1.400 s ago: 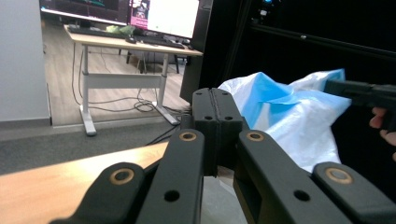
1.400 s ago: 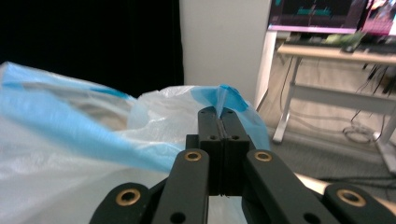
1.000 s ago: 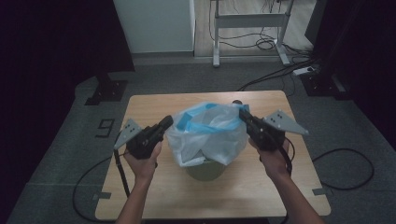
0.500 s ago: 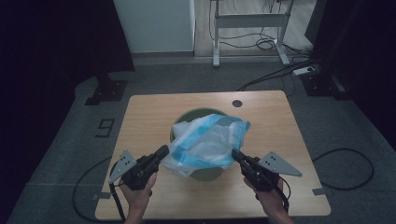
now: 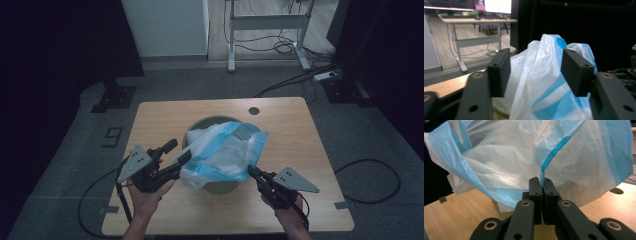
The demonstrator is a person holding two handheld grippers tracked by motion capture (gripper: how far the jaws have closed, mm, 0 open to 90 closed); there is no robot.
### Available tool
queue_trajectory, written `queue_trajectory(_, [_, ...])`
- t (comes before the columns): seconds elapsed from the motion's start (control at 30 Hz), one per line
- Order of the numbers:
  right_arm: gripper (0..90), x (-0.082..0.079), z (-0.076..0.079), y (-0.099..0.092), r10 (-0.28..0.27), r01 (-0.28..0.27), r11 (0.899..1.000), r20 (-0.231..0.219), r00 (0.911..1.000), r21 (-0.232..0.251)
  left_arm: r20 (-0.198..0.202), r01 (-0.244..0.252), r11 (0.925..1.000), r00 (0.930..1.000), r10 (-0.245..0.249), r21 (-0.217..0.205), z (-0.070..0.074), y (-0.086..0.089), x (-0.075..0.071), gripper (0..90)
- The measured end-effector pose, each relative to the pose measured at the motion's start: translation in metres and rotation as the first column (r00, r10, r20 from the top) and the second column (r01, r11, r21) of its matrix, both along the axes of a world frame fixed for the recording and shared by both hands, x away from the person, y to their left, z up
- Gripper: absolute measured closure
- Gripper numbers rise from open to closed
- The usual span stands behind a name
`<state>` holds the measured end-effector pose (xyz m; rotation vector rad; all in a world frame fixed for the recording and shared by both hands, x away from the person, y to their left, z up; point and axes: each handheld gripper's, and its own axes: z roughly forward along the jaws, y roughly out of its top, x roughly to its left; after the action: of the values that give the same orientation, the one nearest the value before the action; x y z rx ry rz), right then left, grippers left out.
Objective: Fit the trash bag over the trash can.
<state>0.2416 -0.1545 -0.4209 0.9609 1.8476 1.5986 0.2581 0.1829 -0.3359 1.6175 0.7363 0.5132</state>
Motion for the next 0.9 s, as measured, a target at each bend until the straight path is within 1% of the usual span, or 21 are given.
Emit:
queue_trajectory(0.07, [86.7, 0.0, -0.001, 0.001, 0.002, -0.002, 1.0, -0.002, 1.0, -0.005, -0.026, 0.009, 0.9994, 0.9996, -0.008, 0.033, 0.004, -0.008, 0.01, 35.1])
queue_trajectory(0.13, [86.7, 0.001, -0.001, 0.002, 0.002, -0.002, 1.0, -0.003, 1.0, -0.011, -0.066, 0.03, 0.9978, 0.9975, -0.026, 0.059, 0.006, -0.015, 0.021, 33.1])
queue_trajectory(0.17, [86.7, 0.0, -0.002, 0.002, 0.003, -0.003, 1.0, -0.003, 1.0, -0.012, -0.09, 0.038, 0.9969, 0.9954, -0.032, 0.069, 0.007, -0.018, 0.026, 33.2])
queue_trajectory(0.2, [86.7, 0.001, -0.002, 0.002, 0.004, -0.004, 1.0, -0.003, 1.0, -0.014, -0.109, 0.042, 0.9954, 0.9935, -0.032, 0.086, 0.007, -0.021, 0.03, 36.8])
queue_trajectory(0.27, [86.7, 0.0, -0.004, 0.002, 0.006, -0.006, 1.0, -0.006, 1.0, -0.015, -0.126, 0.055, 0.9914, 0.9913, -0.04, 0.119, 0.004, -0.026, 0.037, 50.1])
queue_trajectory(0.33, [86.7, -0.001, -0.006, 0.003, 0.008, -0.008, 1.0, -0.009, 0.9999, -0.016, -0.145, 0.076, 0.9876, 0.9879, -0.055, 0.138, 0.001, -0.029, 0.041, 68.9])
queue_trajectory(0.37, [86.7, -0.001, -0.009, 0.002, 0.006, -0.006, 1.0, -0.01, 0.9999, -0.021, -0.166, 0.091, 0.986, 0.9837, -0.067, 0.14, 0.0, -0.031, 0.043, 83.2])
queue_trajectory(0.4, [86.7, -0.001, -0.011, 0.002, 0.005, -0.006, 1.0, -0.015, 0.9999, -0.021, -0.183, 0.098, 0.9856, 0.9804, -0.072, 0.137, -0.001, -0.031, 0.044, 87.8])
queue_trajectory(0.43, [86.7, -0.001, -0.012, 0.001, 0.005, -0.005, 1.0, -0.02, 0.9998, -0.022, -0.187, 0.091, 0.9868, 0.9803, -0.065, 0.134, -0.002, -0.031, 0.045, 89.3])
queue_trajectory(0.5, [86.7, 0.0, -0.014, -0.001, -0.001, 0.0, 1.0, -0.025, 0.9997, -0.022, -0.18, 0.067, 0.9912, 0.9826, -0.046, 0.114, -0.002, -0.028, 0.047, 89.6])
queue_trajectory(0.53, [86.7, 0.0, -0.014, -0.001, -0.001, 0.0, 1.0, -0.025, 0.9997, -0.022, -0.168, 0.055, 0.9938, 0.985, -0.038, 0.097, -0.001, -0.026, 0.049, 89.6])
queue_trajectory(0.6, [86.8, 0.004, -0.011, -0.005, -0.026, 0.025, 0.999, -0.018, 0.9995, -0.034, -0.145, 0.024, 0.9982, 0.9893, -0.015, 0.056, 0.001, -0.02, 0.051, 89.7])
queue_trajectory(0.63, [86.8, 0.004, -0.011, -0.005, -0.026, 0.025, 0.999, -0.018, 0.9995, -0.034, -0.129, 0.003, 0.999, 0.9916, 0.003, 0.044, 0.002, -0.017, 0.053, 89.7])
queue_trajectory(0.67, [86.8, 0.006, -0.009, -0.006, -0.037, 0.036, 0.999, -0.018, 0.9992, -0.038, -0.118, -0.015, 0.9996, 0.9929, 0.018, 0.025, 0.003, -0.014, 0.054, 89.7])
queue_trajectory(0.77, [87.0, 0.012, -0.004, -0.01, -0.066, 0.065, 0.997, -0.019, 0.9976, -0.048, -0.109, -0.049, 0.9979, 0.993, 0.044, -0.042, 0.006, -0.003, 0.059, 89.7])
queue_trajectory(0.83, [87.1, 0.014, -0.002, -0.013, -0.079, 0.078, 0.996, -0.02, 0.9967, -0.05, -0.101, -0.072, 0.9947, 0.9928, 0.065, -0.074, 0.008, 0.004, 0.061, 89.6])
queue_trajectory(0.9, [87.2, 0.014, -0.002, -0.016, -0.096, 0.095, 0.994, -0.019, 0.9952, -0.052, -0.096, -0.084, 0.9914, 0.9926, 0.075, -0.1, 0.008, 0.011, 0.061, 89.7])
